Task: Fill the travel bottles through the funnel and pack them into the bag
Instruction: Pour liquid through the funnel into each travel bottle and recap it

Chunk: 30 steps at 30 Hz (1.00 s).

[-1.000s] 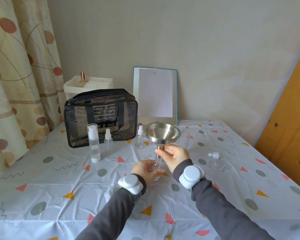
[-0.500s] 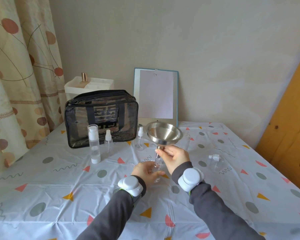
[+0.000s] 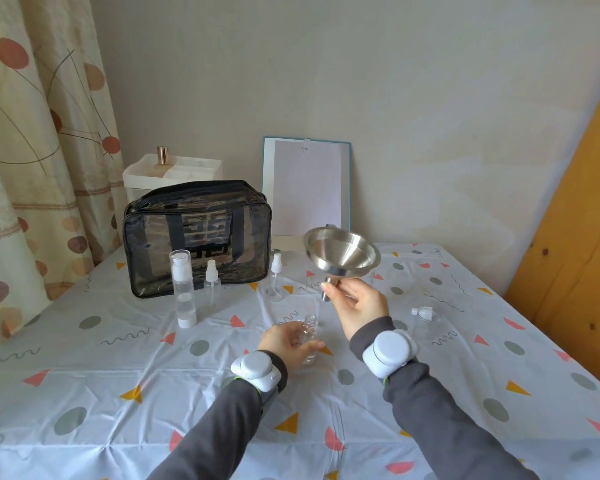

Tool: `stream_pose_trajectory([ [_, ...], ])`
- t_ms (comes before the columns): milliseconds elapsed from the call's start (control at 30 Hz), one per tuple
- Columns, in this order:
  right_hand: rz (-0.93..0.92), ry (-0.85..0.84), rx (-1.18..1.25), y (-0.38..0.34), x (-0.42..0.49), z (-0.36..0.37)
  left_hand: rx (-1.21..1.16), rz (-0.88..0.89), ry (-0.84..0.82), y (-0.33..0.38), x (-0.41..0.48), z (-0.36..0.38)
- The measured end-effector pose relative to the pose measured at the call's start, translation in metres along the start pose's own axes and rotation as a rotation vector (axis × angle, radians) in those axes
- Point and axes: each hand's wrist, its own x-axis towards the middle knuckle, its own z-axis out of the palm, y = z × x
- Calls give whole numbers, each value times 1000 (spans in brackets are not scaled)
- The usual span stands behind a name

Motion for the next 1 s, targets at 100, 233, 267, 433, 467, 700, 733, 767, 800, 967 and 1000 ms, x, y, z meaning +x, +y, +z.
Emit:
stream_pose_trajectory([
  [100,-6,99,9,-2,9,-15,-21,-3,-1,0,0,0],
  [233,59,282,10,5,26,-43,-32,-2,-6,0,0,1],
  [267,94,324,26,8,31,-50,-39,-4,-6,-1,0,1],
  [433,363,438,193,36,52,-77,-51,-17,-17,-1,0,2],
  [467,416,439,209,42,54,-79,-48,-16,-16,-1,1,1],
  [700,579,391,305,73,55,-72,-33,-7,-21,0,0,1],
  [733,583,397,314,77,54,-71,-27,-5,-19,0,0,1],
  [767,584,392,307,82,55,-69,-24,-7,-13,0,0,2],
  [800,586,381,291,87,55,-67,-26,-8,-9,-1,0,1],
  [967,615,326,148,109,57,-65,-31,-25,-7,-4,2,1],
  [1000,627,289,127,113,58,-64,-27,-23,-6,-5,2,1],
])
